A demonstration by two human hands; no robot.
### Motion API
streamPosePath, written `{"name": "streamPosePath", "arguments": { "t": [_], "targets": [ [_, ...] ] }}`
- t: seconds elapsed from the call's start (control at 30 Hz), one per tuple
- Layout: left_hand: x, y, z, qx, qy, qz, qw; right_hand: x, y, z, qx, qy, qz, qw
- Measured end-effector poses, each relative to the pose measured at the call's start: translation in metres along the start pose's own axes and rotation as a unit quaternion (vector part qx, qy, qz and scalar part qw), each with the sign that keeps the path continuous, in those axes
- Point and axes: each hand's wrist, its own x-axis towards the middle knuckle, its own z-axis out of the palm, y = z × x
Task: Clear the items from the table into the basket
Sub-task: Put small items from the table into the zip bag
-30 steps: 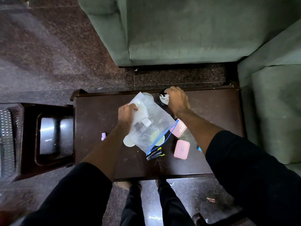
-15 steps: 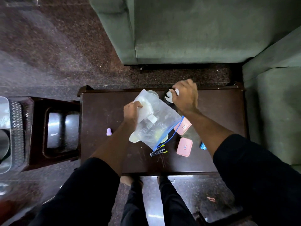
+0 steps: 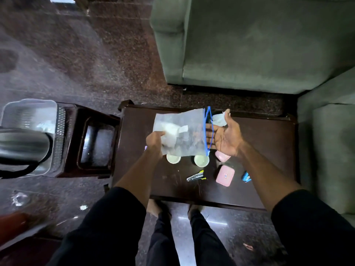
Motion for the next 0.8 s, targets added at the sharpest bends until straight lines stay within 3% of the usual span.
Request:
{"name": "streamPosePath", "arguments": {
  "t": [0.1,0.17,0.27,0.33,0.4,0.5,0.63,0.7,0.8],
  "targets": [
    [-0.013,0.000,-0.018,-0.019,-0.003,0.001,1.000,-0.006,0.014,0.033,-0.118,0.032,-0.053,0.991],
    [-0.015,-0.004,-0.031,0.024,0.019,0.068,0.997,-0.004,0.026,0.053,-0.236,0.099,-0.120,0.959],
    [-0.018,-0.008,-0.056,0.243,0.066,0.195,0.948,0.010,0.044,0.070,-0.458,0.232,-0.212,0.831],
    [-0.018,-0.010,-0.070,0.357,0.096,0.231,0.900,0.015,0.058,0.086,-0.558,0.264,-0.246,0.747],
    [-0.016,-0.012,-0.083,0.376,0.125,0.229,0.889,0.023,0.078,0.101,-0.583,0.229,-0.258,0.736],
    [-0.008,-0.009,-0.101,0.368,0.149,0.234,0.888,0.043,0.096,0.126,-0.586,0.202,-0.239,0.748],
    [0.040,0.000,-0.123,0.416,0.001,0.394,0.820,0.079,0.088,0.154,-0.546,0.303,-0.267,0.733],
    [0.065,0.009,-0.121,0.448,-0.022,0.405,0.797,0.099,0.080,0.161,-0.534,0.328,-0.276,0.729],
    [0.090,0.026,-0.107,0.495,-0.032,0.360,0.791,0.129,0.068,0.159,-0.567,0.300,-0.274,0.717]
  ]
}}
